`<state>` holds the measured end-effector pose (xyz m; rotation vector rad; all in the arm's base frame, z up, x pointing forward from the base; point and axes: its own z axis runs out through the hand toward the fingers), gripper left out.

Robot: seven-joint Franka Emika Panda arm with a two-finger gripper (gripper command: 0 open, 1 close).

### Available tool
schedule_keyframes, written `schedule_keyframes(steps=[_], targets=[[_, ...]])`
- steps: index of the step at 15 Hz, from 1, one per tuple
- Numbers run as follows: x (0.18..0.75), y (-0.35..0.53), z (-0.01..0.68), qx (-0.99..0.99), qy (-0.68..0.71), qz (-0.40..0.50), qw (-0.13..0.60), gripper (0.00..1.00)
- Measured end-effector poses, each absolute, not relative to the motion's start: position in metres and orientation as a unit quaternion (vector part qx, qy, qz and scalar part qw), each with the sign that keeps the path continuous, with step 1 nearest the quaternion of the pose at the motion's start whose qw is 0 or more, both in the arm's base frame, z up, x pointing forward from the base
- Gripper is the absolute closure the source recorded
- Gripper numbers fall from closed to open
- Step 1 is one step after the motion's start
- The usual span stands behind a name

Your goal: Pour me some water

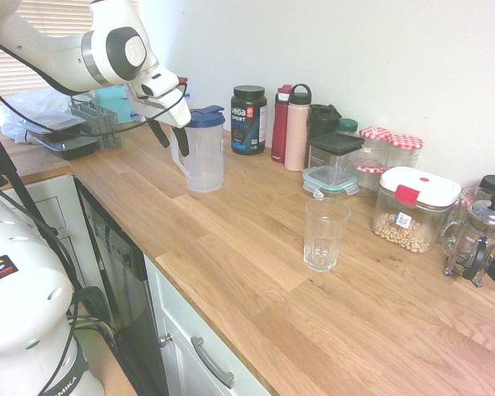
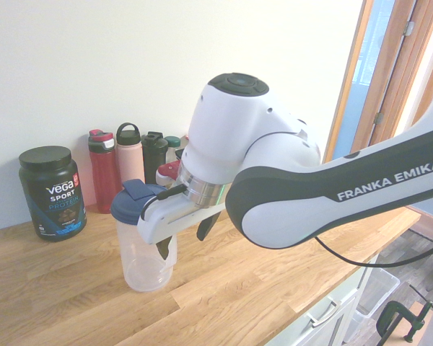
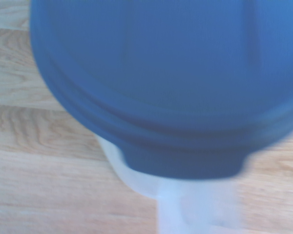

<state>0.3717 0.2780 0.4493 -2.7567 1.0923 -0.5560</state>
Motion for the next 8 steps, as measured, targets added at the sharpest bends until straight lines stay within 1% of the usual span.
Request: schedule_keyframes(steps=[2, 3, 8], targets=[[0.3738, 0.2866, 0.4499, -0.906, 0.367, -0.2, 0.064, 0.0], [0.3748, 0.2885, 0.4503, -0.903, 0.368, -0.21, 0.066, 1.0], [0.3796, 0.2904, 0.4458, -0.9, 0.369, -0.22, 0.068, 1.0]])
